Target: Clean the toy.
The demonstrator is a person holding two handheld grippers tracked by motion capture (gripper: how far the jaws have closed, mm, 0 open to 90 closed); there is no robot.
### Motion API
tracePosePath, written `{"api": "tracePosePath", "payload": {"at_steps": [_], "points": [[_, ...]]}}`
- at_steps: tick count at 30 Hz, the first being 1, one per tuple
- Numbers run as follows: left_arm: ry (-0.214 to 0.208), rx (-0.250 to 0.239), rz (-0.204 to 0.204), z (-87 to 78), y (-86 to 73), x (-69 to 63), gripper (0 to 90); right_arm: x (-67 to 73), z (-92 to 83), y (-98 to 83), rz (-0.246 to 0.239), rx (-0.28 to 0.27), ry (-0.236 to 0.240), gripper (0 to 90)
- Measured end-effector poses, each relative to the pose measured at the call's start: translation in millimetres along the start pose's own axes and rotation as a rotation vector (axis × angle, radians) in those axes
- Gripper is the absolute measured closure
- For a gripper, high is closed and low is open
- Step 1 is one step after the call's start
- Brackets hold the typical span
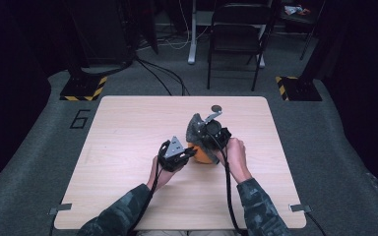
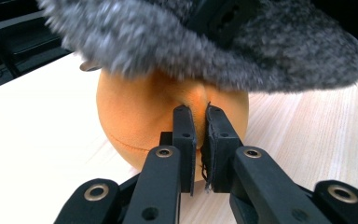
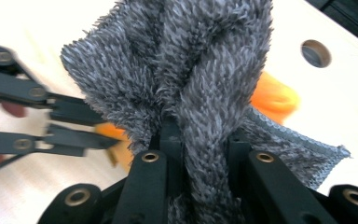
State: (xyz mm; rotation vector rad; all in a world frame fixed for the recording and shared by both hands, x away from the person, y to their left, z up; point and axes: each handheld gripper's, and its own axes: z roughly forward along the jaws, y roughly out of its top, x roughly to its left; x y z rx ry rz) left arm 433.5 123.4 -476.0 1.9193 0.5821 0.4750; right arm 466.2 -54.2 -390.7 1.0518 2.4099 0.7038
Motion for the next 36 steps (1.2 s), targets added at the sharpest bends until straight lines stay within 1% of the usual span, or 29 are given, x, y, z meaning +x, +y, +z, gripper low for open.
{"api": "tracePosePath", "payload": {"at_steps": [1,2,3,4,5,6,7,8,10,12,13,14,15,16,17,19,21,22,24,25,26,27,28,29,31,33,34,35,36], "points": [[0.002,0.000,0.005,-0.4,-0.3,0.4,84.6,-0.6,-0.9,-0.8,0.035,0.010,-0.002,75.8],[0.013,-0.004,0.000,-0.1,-1.0,-0.2,84.6,-4.4,-0.7,-1.4,0.028,0.000,-0.011,75.8],[0.010,0.003,0.002,-0.9,-1.2,0.7,84.6,-8.6,-0.9,-2.2,0.023,-0.005,-0.020,75.8],[0.016,-0.001,-0.002,-1.1,-1.8,1.0,84.6,-11.4,-1.3,-3.5,0.038,-0.006,-0.033,75.8],[0.015,0.003,-0.002,-1.7,-2.0,1.5,84.5,-16.6,-1.5,-4.6,0.038,-0.017,-0.050,75.8],[0.016,0.003,0.000,-2.0,-2.3,1.8,84.5,-19.5,-1.0,-5.8,0.071,-0.029,-0.065,75.8],[0.019,0.006,-0.002,-2.3,-3.1,2.3,84.5,-23.9,-0.1,-7.6,0.069,-0.034,-0.067,75.8],[0.025,0.011,0.001,-2.7,-3.3,2.9,84.5,-26.4,1.3,-9.5,0.087,-0.029,-0.073,75.8],[0.026,0.015,-0.009,-3.6,-4.3,4.3,84.4,-28.2,4.2,-11.7,0.098,-0.030,-0.089,75.8],[0.041,0.013,-0.016,-4.4,-5.7,5.5,84.2,-30.3,6.4,-13.8,0.121,-0.045,-0.093,75.7],[0.037,0.030,-0.016,-5.9,-6.1,7.5,84.2,-30.5,7.6,-14.5,0.119,-0.046,-0.106,75.7],[0.037,0.030,-0.016,-5.9,-6.1,7.5,84.0,-30.1,8.8,-15.4,0.130,-0.043,-0.123,75.6],[0.056,0.037,-0.041,-7.4,-7.9,10.4,83.9,-32.3,11.8,-17.1,0.131,-0.039,-0.138,75.5],[0.067,0.038,-0.052,-8.3,-8.9,13.2,83.6,-35.1,12.6,-18.7,0.139,-0.039,-0.133,75.3],[0.074,0.036,-0.063,-8.7,-9.5,14.7,83.2,-40.2,12.1,-22.0,0.162,-0.051,-0.117,75.1],[0.083,0.047,-0.092,-10.1,-11.6,19.1,83.1,-48.1,8.1,-26.8,0.190,-0.055,-0.119,74.7],[0.094,0.045,-0.130,-10.2,-14.1,21.5,82.7,-58.5,2.5,-34.6,0.225,-0.061,-0.111,74.1],[0.098,0.053,-0.136,-10.9,-15.0,22.8,82.6,-65.5,-0.3,-40.8,0.258,-0.060,-0.103,73.5],[0.104,0.069,-0.151,-12.6,-16.6,26.3,82.0,-76.1,-2.3,-51.0,0.305,-0.056,-0.085,72.2],[0.109,0.072,-0.155,-13.1,-17.4,27.4,81.6,-83.5,-1.6,-58.6,0.334,-0.044,-0.073,71.4],[0.117,0.071,-0.171,-13.3,-18.6,28.7,81.4,-87.7,-0.8,-63.3,0.343,-0.037,-0.079,70.9],[0.117,0.071,-0.171,-13.3,-18.6,28.7,81.2,-87.7,-0.8,-63.3,0.343,-0.037,-0.079,70.9],[0.123,0.080,-0.175,-13.8,-19.8,31.4,81.0,-97.7,5.5,-78.2,0.377,-0.007,-0.101,70.5],[0.133,0.085,-0.190,-13.7,-21.6,33.8,80.8,-102.6,9.7,-85.1,0.403,0.007,-0.097,69.8],[0.138,0.096,-0.201,-13.9,-23.3,36.8,80.4,-110.1,19.2,-98.5,0.446,0.019,-0.096,67.2],[0.142,0.098,-0.213,-13.4,-24.9,39.0,79.9,-115.6,28.9,-108.4,0.482,0.055,-0.100,66.5],[0.147,0.103,-0.215,-13.5,-25.3,39.7,79.7,-117.6,34.6,-114.2,0.497,0.053,-0.111,66.2],[0.144,0.109,-0.220,-14.0,-25.8,41.0,79.4,-118.5,37.6,-116.8,0.498,0.057,-0.118,65.6],[0.148,0.102,-0.227,-13.4,-26.7,41.6,79.3,-118.8,41.5,-119.3,0.498,0.068,-0.126,64.4]]}}
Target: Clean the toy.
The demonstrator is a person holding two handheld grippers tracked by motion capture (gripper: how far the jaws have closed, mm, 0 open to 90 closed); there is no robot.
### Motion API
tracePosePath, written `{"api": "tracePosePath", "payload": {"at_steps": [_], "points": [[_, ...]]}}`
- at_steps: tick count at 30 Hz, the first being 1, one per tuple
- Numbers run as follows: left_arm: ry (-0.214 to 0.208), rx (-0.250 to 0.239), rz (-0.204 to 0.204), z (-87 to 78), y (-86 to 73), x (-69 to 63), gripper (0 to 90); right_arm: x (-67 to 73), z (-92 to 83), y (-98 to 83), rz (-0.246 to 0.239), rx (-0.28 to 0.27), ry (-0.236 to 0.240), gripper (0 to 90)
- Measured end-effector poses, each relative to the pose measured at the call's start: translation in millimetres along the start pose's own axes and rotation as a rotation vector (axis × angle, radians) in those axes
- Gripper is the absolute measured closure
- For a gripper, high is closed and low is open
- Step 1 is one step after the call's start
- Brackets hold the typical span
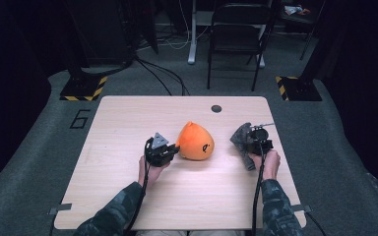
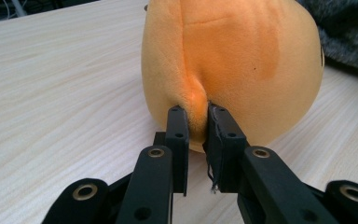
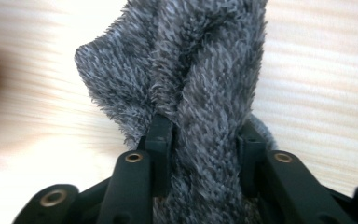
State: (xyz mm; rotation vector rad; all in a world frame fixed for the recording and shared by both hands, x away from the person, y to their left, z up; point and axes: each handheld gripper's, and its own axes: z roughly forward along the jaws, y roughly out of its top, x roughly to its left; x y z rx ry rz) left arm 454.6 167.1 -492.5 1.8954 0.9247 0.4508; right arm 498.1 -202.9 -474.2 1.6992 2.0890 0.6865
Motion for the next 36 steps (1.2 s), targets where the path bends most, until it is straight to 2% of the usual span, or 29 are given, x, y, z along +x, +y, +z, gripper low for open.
{"api": "tracePosePath", "payload": {"at_steps": [2,4,6,7,8,9,12,15,16,20,23,28,29,33,36], "points": [[0.008,0.000,-0.008,0.3,-0.5,1.1,78.7,-1.8,7.7,-3.7,0.015,0.011,-0.012,62.7],[0.007,0.011,-0.004,0.2,-0.7,2.9,78.1,-3.8,15.6,-7.7,0.005,0.020,-0.043,56.7],[0.014,0.009,-0.004,0.7,-1.1,3.9,76.0,-6.6,20.7,-10.5,0.012,0.023,-0.048,51.0],[0.014,0.009,-0.004,0.7,-1.1,3.9,75.1,-6.6,20.7,-10.5,0.012,0.023,-0.048,51.0],[0.019,0.013,-0.002,0.5,-1.4,5.8,73.2,-8.0,19.8,-10.3,0.013,0.014,-0.056,38.2],[0.024,0.014,-0.002,0.5,-1.4,6.5,70.6,-8.0,18.8,-10.2,0.018,0.016,-0.048,33.4],[0.032,0.018,-0.011,-0.2,-1.6,9.0,63.8,-9.2,13.8,-9.4,0.022,0.001,-0.033,23.5],[0.042,0.025,-0.014,-2.0,-1.3,10.5,52.7,-8.0,3.5,-8.6,0.033,-0.032,-0.017,16.6],[0.038,0.039,-0.015,-3.7,-0.7,11.0,48.9,-8.5,0.0,-8.6,0.028,-0.047,-0.009,15.1],[0.038,0.037,-0.013,-9.7,0.0,10.8,36.0,-7.9,-14.0,-11.4,0.041,-0.075,0.021,13.3],[0.040,0.040,-0.014,-17.2,-1.4,12.1,29.4,-11.1,-26.3,-16.9,0.039,-0.102,0.047,10.3],[0.066,0.038,-0.013,-35.9,-6.8,19.5,23.4,-14.9,-42.0,-30.4,0.027,-0.123,0.070,6.7],[0.073,0.037,-0.015,-40.0,-8.0,21.4,22.1,-14.7,-45.3,-33.7,0.032,-0.118,0.069,6.0],[0.097,0.039,-0.016,-56.7,-16.5,30.0,17.8,-18.7,-52.7,-51.1,0.002,-0.105,0.058,4.5],[0.111,0.073,-0.011,-68.3,-26.5,36.7,15.8,-22.2,-50.1,-69.7,-0.016,-0.066,0.056,2.9]]}}
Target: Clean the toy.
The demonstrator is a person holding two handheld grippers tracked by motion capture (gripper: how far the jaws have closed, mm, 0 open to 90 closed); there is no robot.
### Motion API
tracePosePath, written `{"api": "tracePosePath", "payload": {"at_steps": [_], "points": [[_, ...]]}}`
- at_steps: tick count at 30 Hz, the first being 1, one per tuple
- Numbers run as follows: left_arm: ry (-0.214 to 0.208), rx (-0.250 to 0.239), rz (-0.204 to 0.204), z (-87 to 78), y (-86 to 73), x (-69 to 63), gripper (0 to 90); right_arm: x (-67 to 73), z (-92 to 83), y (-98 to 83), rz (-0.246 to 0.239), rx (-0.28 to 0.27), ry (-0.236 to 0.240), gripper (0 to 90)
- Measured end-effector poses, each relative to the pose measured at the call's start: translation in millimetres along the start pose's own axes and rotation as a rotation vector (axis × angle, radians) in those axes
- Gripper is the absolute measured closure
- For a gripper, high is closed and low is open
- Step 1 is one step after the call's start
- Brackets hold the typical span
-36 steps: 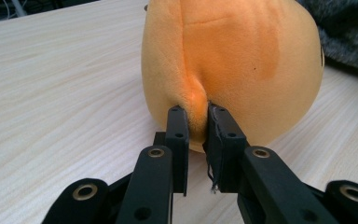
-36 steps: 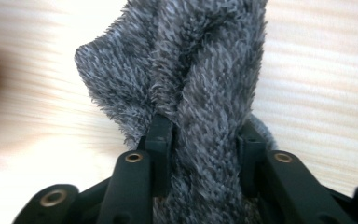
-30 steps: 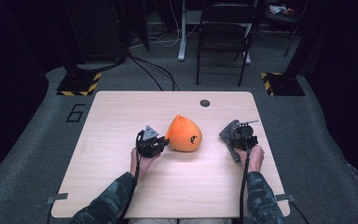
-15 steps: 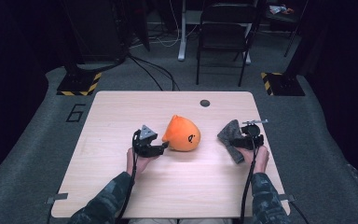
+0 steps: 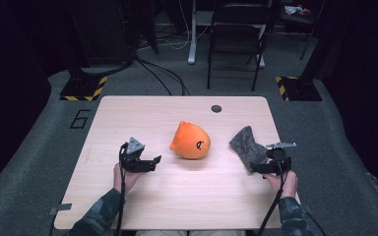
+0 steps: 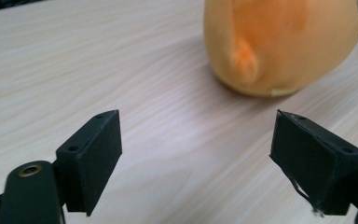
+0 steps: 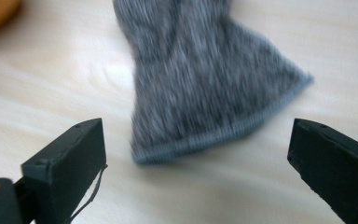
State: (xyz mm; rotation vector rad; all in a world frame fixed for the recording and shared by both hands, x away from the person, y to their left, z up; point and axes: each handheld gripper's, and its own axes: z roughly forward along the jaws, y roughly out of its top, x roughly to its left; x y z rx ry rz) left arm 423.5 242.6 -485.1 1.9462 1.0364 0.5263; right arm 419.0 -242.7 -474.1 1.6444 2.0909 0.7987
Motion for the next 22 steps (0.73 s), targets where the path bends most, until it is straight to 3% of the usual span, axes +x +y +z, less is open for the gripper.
{"api": "tracePosePath", "payload": {"at_steps": [2,3,6,8,17,19,22], "points": [[0.015,0.011,0.011,-3.5,-5.6,2.9,15.4,-0.8,0.8,-4.0,-0.008,0.001,-0.006,2.9],[0.028,0.032,0.022,-8.0,-12.8,7.8,14.9,-2.6,2.6,-14.8,-0.010,0.020,-0.001,1.8],[0.029,0.068,-0.019,-10.8,-24.1,16.7,13.2,-3.6,3.2,-24.6,-0.030,0.027,-0.019,1.4],[0.042,0.093,-0.013,-10.2,-31.4,21.5,12.9,-6.2,3.1,-29.2,-0.036,0.025,-0.020,1.4],[0.077,0.149,-0.022,-1.1,-44.9,35.6,12.8,-15.1,11.7,-49.1,-0.055,0.094,-0.029,0.0],[0.076,0.161,-0.021,0.9,-46.2,37.4,12.8,-14.9,10.5,-50.5,-0.039,0.090,-0.031,0.0],[0.077,0.170,-0.010,3.3,-47.9,38.8,12.2,-16.6,10.3,-52.0,-0.057,0.078,-0.025,0.0]]}}
